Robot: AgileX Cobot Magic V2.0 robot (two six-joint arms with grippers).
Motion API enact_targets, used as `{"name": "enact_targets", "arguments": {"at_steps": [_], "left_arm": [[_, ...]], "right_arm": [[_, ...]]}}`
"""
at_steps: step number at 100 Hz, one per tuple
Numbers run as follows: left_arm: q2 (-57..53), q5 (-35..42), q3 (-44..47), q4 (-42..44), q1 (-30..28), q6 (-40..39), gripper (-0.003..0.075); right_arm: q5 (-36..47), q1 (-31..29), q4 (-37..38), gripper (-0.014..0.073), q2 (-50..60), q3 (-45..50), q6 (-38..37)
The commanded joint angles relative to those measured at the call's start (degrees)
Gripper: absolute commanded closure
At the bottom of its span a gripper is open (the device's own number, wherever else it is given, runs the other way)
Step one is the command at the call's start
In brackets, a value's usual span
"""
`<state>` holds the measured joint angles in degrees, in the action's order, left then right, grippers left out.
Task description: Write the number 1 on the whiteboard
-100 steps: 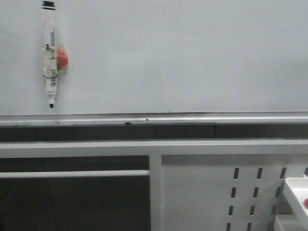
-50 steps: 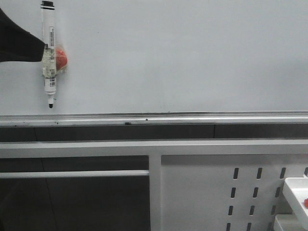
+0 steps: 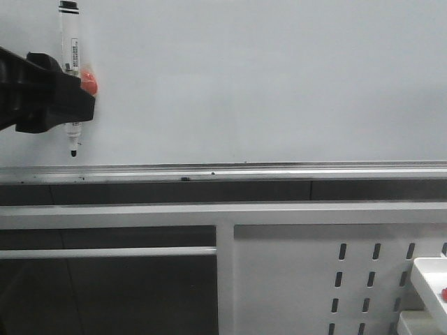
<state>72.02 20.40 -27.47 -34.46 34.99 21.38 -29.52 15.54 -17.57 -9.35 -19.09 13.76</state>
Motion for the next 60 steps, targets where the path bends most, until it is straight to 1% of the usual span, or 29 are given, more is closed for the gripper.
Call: {"name": "enact_targets", "arguments": {"at_steps": [1,20,31,50,60], "left_arm": [[0.7,6.7,-1.3,-0.2,0.5,-4.6,0.033],[3.2,9.7,-1.3,0.7,0.5,-8.8,0.033],[3.8,10.7,-1.3,2.4,0.6,-8.9,0.033],[3.8,13.6,-1.3,2.5,0.6,-8.9,0.033],[3.8,13.8,-1.4,3.0,0.6,-8.9,0.033]], "right_arm": [[4.1,-0.2,0.2,0.0266,-1.1,-1.9,0.7],[4.1,-0.2,0.2,0.0266,-1.1,-1.9,0.7],[4.1,-0.2,0.2,0.0266,-1.1,-1.9,0.7],[4.3,-0.2,0.2,0.0266,-1.1,-1.9,0.7],[4.3,-0.2,0.2,0.0266,-1.1,-1.9,0.7]]}}
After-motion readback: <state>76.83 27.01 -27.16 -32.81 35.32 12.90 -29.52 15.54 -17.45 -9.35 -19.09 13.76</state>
